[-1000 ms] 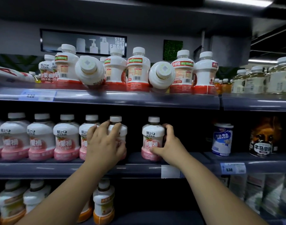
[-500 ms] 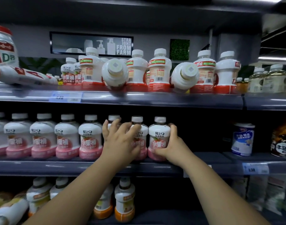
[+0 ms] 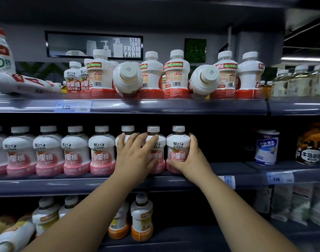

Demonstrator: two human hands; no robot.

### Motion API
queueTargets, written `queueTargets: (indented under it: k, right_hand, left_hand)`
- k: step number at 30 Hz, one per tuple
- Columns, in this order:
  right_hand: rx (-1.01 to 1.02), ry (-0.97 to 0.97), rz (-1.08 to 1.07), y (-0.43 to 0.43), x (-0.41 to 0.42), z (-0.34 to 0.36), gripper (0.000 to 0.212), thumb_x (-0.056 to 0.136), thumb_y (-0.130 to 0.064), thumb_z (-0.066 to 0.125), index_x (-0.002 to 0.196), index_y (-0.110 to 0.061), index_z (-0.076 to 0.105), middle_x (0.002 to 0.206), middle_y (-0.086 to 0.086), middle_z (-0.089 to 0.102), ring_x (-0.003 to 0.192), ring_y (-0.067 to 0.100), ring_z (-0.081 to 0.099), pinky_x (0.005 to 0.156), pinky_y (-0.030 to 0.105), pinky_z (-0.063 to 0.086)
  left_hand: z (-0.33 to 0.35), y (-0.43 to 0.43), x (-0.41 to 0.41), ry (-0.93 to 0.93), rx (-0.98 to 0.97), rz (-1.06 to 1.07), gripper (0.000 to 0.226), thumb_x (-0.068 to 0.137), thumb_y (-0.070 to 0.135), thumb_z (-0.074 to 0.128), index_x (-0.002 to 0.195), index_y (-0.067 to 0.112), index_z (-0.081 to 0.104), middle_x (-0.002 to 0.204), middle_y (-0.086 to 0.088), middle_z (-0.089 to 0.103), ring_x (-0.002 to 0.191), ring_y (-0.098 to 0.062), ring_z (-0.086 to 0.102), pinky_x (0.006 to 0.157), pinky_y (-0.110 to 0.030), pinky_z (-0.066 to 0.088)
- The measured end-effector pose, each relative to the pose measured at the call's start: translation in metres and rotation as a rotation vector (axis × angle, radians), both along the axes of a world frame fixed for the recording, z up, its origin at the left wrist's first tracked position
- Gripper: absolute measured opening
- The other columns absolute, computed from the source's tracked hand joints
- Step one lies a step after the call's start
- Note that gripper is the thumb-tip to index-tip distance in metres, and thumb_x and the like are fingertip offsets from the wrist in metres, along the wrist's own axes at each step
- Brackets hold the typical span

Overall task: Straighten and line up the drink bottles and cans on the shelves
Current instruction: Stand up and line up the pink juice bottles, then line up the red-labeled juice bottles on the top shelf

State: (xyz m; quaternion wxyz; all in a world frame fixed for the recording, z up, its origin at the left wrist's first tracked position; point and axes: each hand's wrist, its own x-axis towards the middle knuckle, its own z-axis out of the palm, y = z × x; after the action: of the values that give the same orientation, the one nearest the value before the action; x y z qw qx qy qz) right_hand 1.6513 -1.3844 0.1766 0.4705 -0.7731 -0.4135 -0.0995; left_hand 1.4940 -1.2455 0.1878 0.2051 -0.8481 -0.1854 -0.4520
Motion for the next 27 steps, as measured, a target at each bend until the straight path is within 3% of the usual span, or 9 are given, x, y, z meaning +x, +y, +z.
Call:
queueTargets:
  k: [3, 6, 11, 17, 21, 27]
  right_hand:
    - [0.018, -0.054, -0.021, 0.001, -0.003, -0.004, 0.115, 0.072, -0.056, 0.078, 0.154, -0.032, 0.001, 0.144, 0.003, 0.050, 0.121, 0.025, 0.056, 0.090, 0.035, 0.049]
    - [0.047, -0.090, 0.013, -0.003, -0.003, -0.007, 0.118, 0.070, -0.054, 0.081, 0.154, -0.034, 0.000, 0.150, 0.003, 0.036, 0.130, 0.024, 0.047, 0.100, 0.037, 0.046]
    - [0.071, -0.237, 0.090, -0.010, 0.000, -0.013, 0.114, 0.071, -0.042, 0.085, 0.158, -0.030, 0.011, 0.154, 0.001, 0.024, 0.133, 0.024, 0.043, 0.105, 0.033, 0.042]
    - [0.033, -0.213, 0.163, -0.034, 0.017, -0.004, 0.107, 0.076, -0.046, 0.078, 0.155, -0.042, 0.006, 0.156, -0.011, 0.015, 0.138, 0.016, 0.037, 0.109, 0.034, 0.040]
    - [0.119, -0.141, 0.155, -0.069, 0.025, 0.014, 0.094, 0.081, -0.040, 0.078, 0.152, -0.042, 0.016, 0.153, -0.019, 0.018, 0.134, 0.007, 0.039, 0.108, 0.039, 0.044]
    - [0.298, -0.145, 0.038, -0.126, 0.039, 0.062, 0.084, 0.081, -0.028, 0.079, 0.147, -0.039, 0.029, 0.140, -0.020, 0.033, 0.119, -0.002, 0.047, 0.096, 0.030, 0.049]
  left_hand:
    - [0.001, -0.002, -0.001, 0.015, -0.009, 0.013, 0.073, 0.071, 0.051, 0.076, 0.137, 0.029, 0.053, 0.132, -0.005, 0.058, 0.124, -0.031, 0.051, 0.110, -0.061, 0.023]
    - [0.000, -0.006, -0.001, 0.026, -0.028, 0.034, 0.074, 0.072, 0.051, 0.075, 0.138, 0.028, 0.052, 0.133, -0.008, 0.056, 0.127, -0.035, 0.048, 0.110, -0.063, 0.022]
    - [-0.010, -0.025, 0.003, 0.037, -0.094, 0.054, 0.076, 0.070, 0.050, 0.074, 0.138, 0.028, 0.050, 0.139, -0.015, 0.049, 0.132, -0.038, 0.043, 0.109, -0.065, 0.023]
    - [-0.005, -0.048, 0.012, -0.055, -0.140, -0.013, 0.077, 0.070, 0.044, 0.076, 0.139, 0.024, 0.048, 0.143, -0.015, 0.044, 0.132, -0.038, 0.039, 0.110, -0.060, 0.029]
    - [0.010, -0.068, 0.025, -0.088, -0.127, -0.161, 0.069, 0.072, 0.044, 0.071, 0.134, 0.022, 0.051, 0.139, -0.014, 0.046, 0.123, -0.037, 0.047, 0.101, -0.052, 0.040]
    - [0.057, -0.113, 0.065, -0.055, -0.141, -0.395, 0.066, 0.072, 0.048, 0.057, 0.133, 0.023, 0.050, 0.137, -0.013, 0.052, 0.120, -0.033, 0.055, 0.099, -0.045, 0.047]
